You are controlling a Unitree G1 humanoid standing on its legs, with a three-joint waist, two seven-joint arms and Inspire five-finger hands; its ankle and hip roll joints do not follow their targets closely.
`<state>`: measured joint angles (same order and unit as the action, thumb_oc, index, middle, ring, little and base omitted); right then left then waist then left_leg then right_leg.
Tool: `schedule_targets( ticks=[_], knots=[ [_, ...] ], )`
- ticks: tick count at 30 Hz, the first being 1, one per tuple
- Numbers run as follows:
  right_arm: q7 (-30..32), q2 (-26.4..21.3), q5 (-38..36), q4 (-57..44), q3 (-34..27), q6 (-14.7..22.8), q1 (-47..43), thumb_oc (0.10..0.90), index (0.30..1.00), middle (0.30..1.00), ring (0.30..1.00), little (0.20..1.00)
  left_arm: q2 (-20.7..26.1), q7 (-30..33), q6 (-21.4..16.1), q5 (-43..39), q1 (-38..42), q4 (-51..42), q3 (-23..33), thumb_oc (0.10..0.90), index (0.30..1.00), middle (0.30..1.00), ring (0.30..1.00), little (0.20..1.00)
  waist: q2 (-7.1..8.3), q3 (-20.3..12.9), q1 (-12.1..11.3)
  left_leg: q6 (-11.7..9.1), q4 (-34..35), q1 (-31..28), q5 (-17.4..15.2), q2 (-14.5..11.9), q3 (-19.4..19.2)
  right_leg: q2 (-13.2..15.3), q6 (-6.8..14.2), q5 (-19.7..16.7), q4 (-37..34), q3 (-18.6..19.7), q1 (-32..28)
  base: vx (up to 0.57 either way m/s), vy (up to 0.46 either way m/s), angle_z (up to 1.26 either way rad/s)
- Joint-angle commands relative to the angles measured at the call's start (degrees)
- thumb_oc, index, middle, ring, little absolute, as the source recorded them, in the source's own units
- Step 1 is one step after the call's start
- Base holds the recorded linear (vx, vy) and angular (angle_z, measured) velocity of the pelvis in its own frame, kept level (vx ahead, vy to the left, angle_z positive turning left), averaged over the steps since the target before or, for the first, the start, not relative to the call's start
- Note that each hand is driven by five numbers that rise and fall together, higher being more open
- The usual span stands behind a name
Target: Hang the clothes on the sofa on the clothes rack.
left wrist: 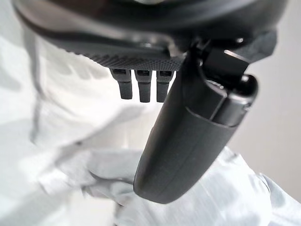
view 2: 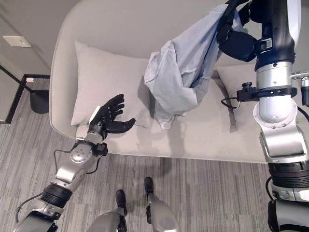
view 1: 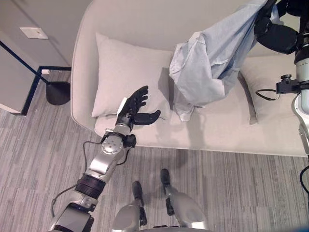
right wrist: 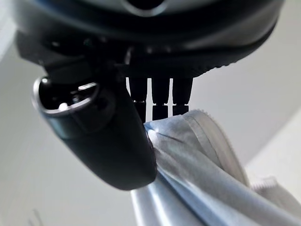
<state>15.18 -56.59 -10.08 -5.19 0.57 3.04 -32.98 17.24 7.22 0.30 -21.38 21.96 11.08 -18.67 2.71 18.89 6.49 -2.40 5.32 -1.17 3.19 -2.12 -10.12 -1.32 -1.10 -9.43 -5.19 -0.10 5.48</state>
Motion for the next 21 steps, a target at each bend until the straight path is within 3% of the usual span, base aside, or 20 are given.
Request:
schedule_targets(
  ticks=[1,6,9,13,21],
  knots=[
    [2.33,-1.38,-4.07,2.32,4.15,5.22,-5.23,0.4,0.3,0.3,0.3,0.3,-2.88,-0.2,-5.05,-4.11,3.33,8.13,-6.75,0.8,0.9,0.9,0.9,0.9,3.07,-17.47,-0.33,-3.43,-0.32,-2.35,-4.8,-4.06,-1.85,5.23,8.35,7.12,0.19,-3.26,-5.31,0.02,0.005,-0.07],
    [2.92,1.79,-6.39,3.41,12.23,5.13,-12.14,0.4,0.3,0.3,0.3,0.3,-8.97,0.78,-4.37,-11.05,11.95,22.42,-9.71,0.8,0.9,0.9,0.9,0.9,4.14,-18.4,1.88,-3.2,-0.32,-2.85,-5.01,-4.13,-2.99,5.04,8.48,6.43,0.19,-1.75,-4.85,0.01,-0.003,-0.12],
    [3.47,2.89,-6.34,2.37,14.35,5.52,-13.56,0.4,0.3,0.3,0.3,0.3,-10.37,2.21,-4.89,-15.19,14.38,24.72,-8.5,0.8,0.9,0.9,0.9,0.9,4.43,-18.57,2.73,-3.05,-0.32,-3.05,-5.25,-4.1,-3.65,4.84,8.58,6.14,0.19,-0.87,-4.29,0.01,0.001,-0.18],
    [3.74,3.85,-5.33,1.71,14.23,5.46,-11.89,0.4,0.3,0.3,0.3,0.3,-10.88,2.93,-5.48,-18.81,15.41,24.75,-7.69,0.8,0.9,0.9,0.9,0.9,4.6,-18.7,3.0,-2.98,-0.32,-3.38,-5.42,-4.2,-3.75,4.7,8.55,6.19,0.19,-0.6,-4.38,0.01,-0.009,-0.14],
    [3.86,5.27,-2.61,1.99,12.13,5.07,-8.32,0.4,0.3,0.3,0.3,0.3,-10.33,3.17,-5.97,-18.04,15.45,23.23,-7.04,0.8,0.9,0.9,0.9,0.9,4.32,-18.8,2.79,-2.78,-0.32,-3.98,-5.81,-4.09,-3.55,4.85,8.55,6.4,0.19,-0.77,-5.18,0.0,0.0,-0.01]
  ],
)
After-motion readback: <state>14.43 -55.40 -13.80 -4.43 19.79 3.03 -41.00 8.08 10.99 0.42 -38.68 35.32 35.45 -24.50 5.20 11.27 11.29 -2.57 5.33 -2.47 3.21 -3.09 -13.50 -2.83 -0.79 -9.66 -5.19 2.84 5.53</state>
